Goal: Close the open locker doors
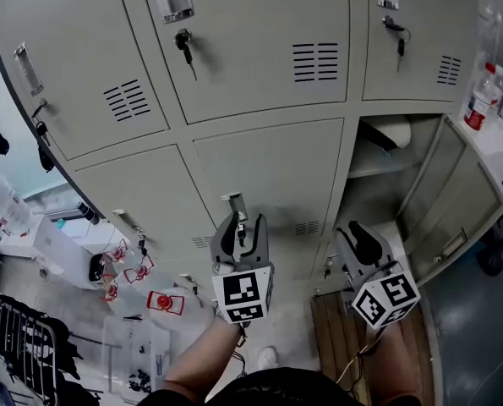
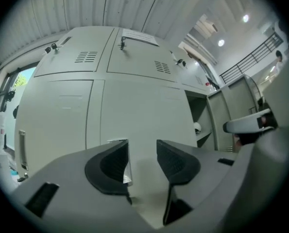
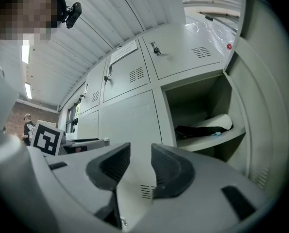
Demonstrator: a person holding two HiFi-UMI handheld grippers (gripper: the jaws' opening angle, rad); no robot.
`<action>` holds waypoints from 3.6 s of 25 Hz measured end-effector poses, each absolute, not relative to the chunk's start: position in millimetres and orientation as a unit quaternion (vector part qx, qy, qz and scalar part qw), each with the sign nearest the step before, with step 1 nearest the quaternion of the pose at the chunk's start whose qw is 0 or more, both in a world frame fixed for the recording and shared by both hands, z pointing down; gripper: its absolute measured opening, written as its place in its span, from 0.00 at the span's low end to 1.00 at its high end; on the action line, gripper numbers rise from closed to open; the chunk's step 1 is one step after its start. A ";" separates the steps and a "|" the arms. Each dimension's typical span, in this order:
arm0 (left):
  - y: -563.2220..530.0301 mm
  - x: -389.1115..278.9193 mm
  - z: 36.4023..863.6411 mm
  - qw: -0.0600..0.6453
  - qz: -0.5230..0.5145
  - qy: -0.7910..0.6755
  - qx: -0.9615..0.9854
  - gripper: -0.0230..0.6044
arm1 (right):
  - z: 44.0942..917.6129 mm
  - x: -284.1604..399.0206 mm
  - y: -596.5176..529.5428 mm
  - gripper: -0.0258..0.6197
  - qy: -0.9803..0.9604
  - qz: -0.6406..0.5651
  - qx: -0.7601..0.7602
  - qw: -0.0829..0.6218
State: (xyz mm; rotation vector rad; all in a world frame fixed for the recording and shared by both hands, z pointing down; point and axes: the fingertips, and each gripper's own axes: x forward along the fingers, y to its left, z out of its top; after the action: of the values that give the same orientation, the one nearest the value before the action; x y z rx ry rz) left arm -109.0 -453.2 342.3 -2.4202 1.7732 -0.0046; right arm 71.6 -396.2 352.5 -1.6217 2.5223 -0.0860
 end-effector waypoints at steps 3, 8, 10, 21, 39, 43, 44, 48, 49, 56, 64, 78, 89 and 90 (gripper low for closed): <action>-441.1 -82.8 339.9 0.065 0.003 0.557 -0.828 0.32 | 350.7 85.5 -383.9 0.23 0.831 -0.026 -0.551 0.071; -416.7 -23.2 340.2 0.049 0.011 0.486 -0.873 0.33 | 348.6 123.8 -355.9 0.23 0.808 -0.021 -0.585 0.068; -406.4 1.7 341.1 0.045 0.014 0.455 -0.889 0.33 | 348.7 142.6 -342.6 0.23 0.796 -0.020 -0.602 0.067; -340.2 122.8 347.7 0.029 0.026 0.326 -0.945 0.33 | 354.4 254.0 -260.9 0.23 0.719 -0.016 -0.692 0.062; -276.6 207.2 347.9 0.013 0.040 0.252 -0.967 0.33 | 354.5 337.4 -232.1 0.23 0.700 -0.022 -0.712 0.052; -279.3 203.8 348.0 0.013 0.039 0.253 -0.967 0.33 | 355.5 341.5 -246.7 0.23 0.703 -0.025 -0.709 0.051; -280.4 202.9 348.1 0.012 0.039 0.253 -0.967 0.33 | 356.2 342.3 -250.3 0.23 0.704 -0.025 -0.708 0.051; -285.9 198.7 352.7 0.003 0.034 0.255 -0.966 0.33 | 362.0 345.6 -263.1 0.23 0.704 -0.033 -0.708 0.051; -287.4 197.6 354.9 -0.002 0.032 0.255 -0.966 0.33 | 363.4 346.0 -265.7 0.23 0.704 -0.035 -0.708 0.051; -295.1 193.4 358.9 -0.003 0.025 0.257 -0.966 0.33 | 369.4 347.9 -277.6 0.23 0.697 -0.039 -0.715 0.041; -301.3 187.0 361.1 -0.005 0.024 0.257 -0.966 0.33 | 371.8 340.3 -281.2 0.19 0.695 -0.035 -0.717 0.031; -321.4 140.8 365.3 -0.018 0.024 0.277 -0.960 0.33 | 371.6 267.9 -301.6 0.21 0.714 -0.004 -0.700 0.005; -347.9 89.0 363.6 -0.019 0.023 0.299 -0.954 0.33 | 370.5 216.3 -331.9 0.22 0.709 0.021 -0.705 -0.003; -350.3 84.0 363.3 -0.019 0.023 0.301 -0.953 0.33 | 370.5 212.2 -334.8 0.23 0.709 0.022 -0.705 -0.003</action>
State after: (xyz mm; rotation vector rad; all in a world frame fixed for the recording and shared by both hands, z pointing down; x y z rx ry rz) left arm 84.0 -350.3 363.3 -3.0310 0.9571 0.0726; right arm 212.2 -334.8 370.5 -2.2198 2.2318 0.0684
